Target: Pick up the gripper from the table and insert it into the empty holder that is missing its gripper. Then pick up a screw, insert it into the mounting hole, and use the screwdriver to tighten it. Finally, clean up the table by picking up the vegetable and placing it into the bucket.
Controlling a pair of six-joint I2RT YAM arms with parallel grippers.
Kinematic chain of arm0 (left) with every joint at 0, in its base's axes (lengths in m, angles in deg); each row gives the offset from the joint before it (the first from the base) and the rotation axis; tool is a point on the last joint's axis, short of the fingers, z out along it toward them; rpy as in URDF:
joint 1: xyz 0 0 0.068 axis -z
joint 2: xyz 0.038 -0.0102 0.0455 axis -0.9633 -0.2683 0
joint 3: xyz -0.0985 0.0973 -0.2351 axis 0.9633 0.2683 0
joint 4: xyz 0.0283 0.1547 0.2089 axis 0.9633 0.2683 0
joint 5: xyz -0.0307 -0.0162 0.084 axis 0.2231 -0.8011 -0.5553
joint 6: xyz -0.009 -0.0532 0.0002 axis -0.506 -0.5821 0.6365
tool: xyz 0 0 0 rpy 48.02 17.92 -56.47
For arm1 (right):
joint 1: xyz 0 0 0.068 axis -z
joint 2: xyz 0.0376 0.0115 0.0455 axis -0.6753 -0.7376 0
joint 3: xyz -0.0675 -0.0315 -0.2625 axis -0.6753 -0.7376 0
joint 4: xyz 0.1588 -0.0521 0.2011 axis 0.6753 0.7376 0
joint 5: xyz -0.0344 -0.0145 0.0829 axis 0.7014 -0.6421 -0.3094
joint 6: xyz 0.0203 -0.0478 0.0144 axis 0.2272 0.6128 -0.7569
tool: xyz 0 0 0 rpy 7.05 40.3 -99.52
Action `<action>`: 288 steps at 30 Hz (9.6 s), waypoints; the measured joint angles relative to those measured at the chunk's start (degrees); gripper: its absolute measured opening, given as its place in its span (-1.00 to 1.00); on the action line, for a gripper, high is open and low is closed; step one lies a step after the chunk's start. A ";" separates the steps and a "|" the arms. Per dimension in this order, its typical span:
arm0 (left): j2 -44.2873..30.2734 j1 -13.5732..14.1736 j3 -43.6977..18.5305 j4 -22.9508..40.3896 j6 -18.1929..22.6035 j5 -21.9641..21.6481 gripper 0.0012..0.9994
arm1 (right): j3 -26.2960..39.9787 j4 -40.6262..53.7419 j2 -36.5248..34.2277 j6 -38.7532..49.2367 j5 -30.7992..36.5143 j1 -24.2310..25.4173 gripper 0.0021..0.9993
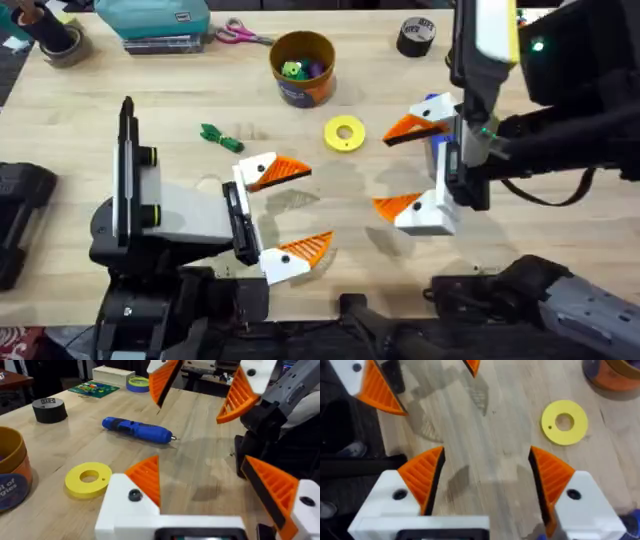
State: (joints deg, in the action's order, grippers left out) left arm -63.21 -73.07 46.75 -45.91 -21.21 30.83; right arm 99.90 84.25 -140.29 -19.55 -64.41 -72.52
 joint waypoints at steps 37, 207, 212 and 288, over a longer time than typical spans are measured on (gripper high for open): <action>0.00 0.00 -0.02 -0.02 0.42 0.00 -0.98 | 0.00 -2.93 -0.14 -0.20 -1.99 0.39 1.00; -0.02 0.00 0.00 0.00 0.42 0.00 -0.98 | 13.28 -72.69 -10.44 -42.05 -12.72 -10.59 -0.95; -0.02 0.00 0.00 0.00 0.42 0.00 -0.98 | 11.62 -76.04 -10.44 -42.75 -18.45 -10.68 -0.95; -0.02 0.00 -0.02 0.00 0.42 0.00 -0.98 | -10.91 -104.26 -17.13 -39.87 -25.29 -16.08 -0.95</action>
State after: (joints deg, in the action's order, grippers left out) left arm -63.23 -73.07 46.73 -45.91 -20.79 30.83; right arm 88.99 -20.02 -157.41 -59.42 -89.70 -88.60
